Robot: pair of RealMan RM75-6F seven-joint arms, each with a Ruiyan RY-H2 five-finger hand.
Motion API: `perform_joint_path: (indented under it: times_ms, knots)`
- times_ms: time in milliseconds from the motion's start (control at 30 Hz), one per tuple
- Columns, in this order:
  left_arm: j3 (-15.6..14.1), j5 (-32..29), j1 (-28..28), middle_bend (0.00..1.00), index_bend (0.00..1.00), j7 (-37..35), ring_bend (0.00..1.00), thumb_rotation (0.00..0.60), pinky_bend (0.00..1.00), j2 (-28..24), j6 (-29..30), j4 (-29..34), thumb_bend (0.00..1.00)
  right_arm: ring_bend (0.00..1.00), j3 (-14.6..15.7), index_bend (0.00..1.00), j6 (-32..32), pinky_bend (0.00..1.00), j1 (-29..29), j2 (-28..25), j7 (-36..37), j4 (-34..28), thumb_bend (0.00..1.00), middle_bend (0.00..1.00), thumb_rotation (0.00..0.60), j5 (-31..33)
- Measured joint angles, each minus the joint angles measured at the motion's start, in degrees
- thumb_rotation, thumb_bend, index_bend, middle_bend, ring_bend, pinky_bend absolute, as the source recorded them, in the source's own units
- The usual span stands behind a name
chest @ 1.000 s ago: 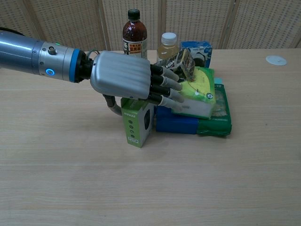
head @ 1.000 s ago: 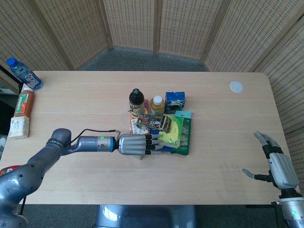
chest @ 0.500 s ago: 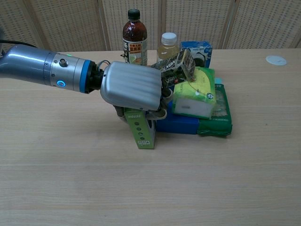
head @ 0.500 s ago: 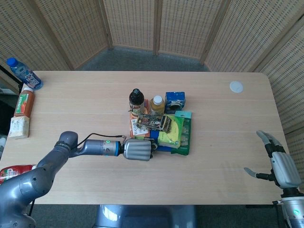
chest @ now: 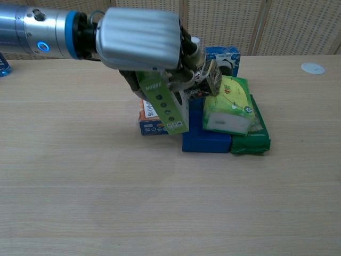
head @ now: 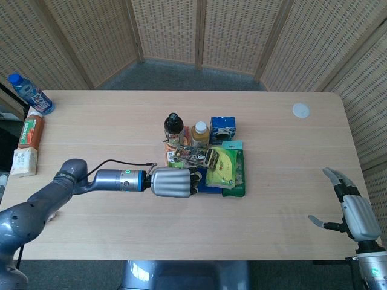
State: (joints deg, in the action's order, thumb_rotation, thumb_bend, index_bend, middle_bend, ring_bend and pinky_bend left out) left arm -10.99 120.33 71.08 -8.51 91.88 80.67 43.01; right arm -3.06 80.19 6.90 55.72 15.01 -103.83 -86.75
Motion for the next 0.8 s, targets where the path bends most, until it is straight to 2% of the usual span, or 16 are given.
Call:
perform_joint_path:
  times_ms: [233,433,567,800]
  knots:
    - [3.4,-3.4,-0.2,0.72,0.76,7.3,0.43,0.600,0.60,-16.4,0.8,18.9,0.00,0.00,0.4,0.00,-0.2,0.00,0.0,0.4,-1.2,0.0,0.00,0.00,0.587,-0.4]
    - [8.1,-7.2,-1.2,0.72,0.76,11.8,0.43,0.600,0.60,-29.2,1.0,28.4,0.00,0.00,0.4,0.00,-1.0,0.00,0.4,1.1,-2.7,0.2,0.00,0.00,0.586,0.3]
    - [11.6,-9.7,-1.7,0.72,0.76,12.5,0.42,0.600,0.60,-32.7,0.6,29.6,0.00,0.00,0.3,0.00,-1.2,0.00,0.4,1.4,-3.8,0.2,0.00,0.00,0.587,0.9]
    - [13.8,-10.9,-2.2,0.71,0.75,11.6,0.42,0.600,0.60,-32.3,-0.8,26.6,0.00,0.00,0.2,0.00,-1.4,0.00,0.5,1.9,-4.8,0.2,0.00,0.00,0.586,1.4]
